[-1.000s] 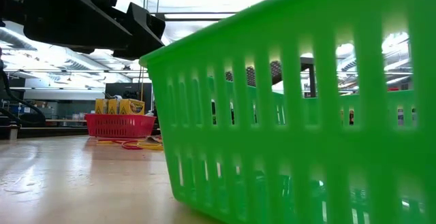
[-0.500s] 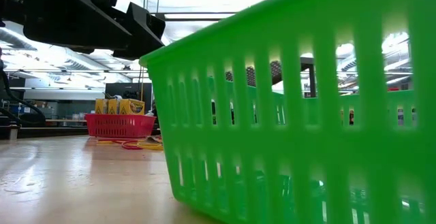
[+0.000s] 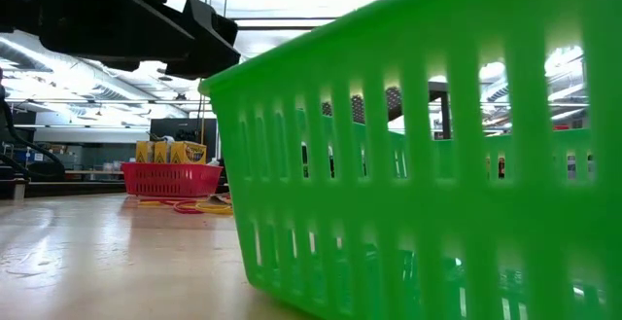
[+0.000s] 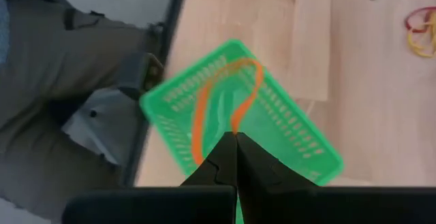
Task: Pick & Place Office Desk Supplies
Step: Put the orange rubber band into the green basket, then put the yellow rubber band into the green basket
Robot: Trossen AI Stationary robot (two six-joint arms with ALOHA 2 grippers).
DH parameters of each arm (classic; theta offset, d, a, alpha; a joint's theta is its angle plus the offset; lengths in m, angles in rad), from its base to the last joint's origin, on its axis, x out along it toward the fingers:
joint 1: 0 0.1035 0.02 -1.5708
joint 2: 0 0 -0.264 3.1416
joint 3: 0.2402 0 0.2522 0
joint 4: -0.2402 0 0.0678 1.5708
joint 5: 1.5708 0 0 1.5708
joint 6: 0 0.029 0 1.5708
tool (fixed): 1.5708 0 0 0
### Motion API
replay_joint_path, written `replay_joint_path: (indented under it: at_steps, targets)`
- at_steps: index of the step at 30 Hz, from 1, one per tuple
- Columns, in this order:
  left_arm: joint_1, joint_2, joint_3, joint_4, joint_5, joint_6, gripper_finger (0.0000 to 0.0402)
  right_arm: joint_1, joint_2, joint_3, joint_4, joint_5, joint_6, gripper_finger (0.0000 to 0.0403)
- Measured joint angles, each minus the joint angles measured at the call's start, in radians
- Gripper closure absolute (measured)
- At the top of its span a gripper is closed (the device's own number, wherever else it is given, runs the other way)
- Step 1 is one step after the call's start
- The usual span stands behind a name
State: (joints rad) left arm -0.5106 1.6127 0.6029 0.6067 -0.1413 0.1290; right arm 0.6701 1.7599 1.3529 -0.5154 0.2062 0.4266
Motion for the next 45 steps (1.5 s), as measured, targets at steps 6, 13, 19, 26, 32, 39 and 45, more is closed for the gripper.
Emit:
replay_joint_path:
  at_steps: [6,13,19,26,32,39,45]
  targets:
    - [0.0,0.0,0.0,0.003,0.0,0.001,0.0222,-0.06,0.0,-0.132,0.097,-0.006,0.002,0.0403]
    - [0.0,0.0,0.0,0.003,0.0,0.0,0.0222,-0.085,0.001,-0.222,0.17,-0.07,0.013,0.0393]
    - [0.0,0.0,0.0,0.003,0.0,-0.001,0.0222,-0.09,0.001,-0.218,0.176,-0.086,0.014,0.0328]
    - [0.0,0.0,0.0,0.003,-0.001,-0.001,0.0222,-0.092,0.001,-0.213,0.175,-0.106,0.029,0.0211]
    - [0.0,0.0,0.0,-0.001,-0.003,-0.001,0.0222,-0.081,0.001,-0.162,0.057,-0.106,0.069,0.017]
    - [0.001,0.0,0.0,-0.004,-0.019,-0.001,0.0222,-0.034,-0.001,-0.059,-0.295,-0.086,0.195,0.0188]
    - [0.001,0.0,0.0,-0.005,-0.019,-0.001,0.0222,0.029,0.0,-0.097,-0.391,-0.102,0.34,0.0194]
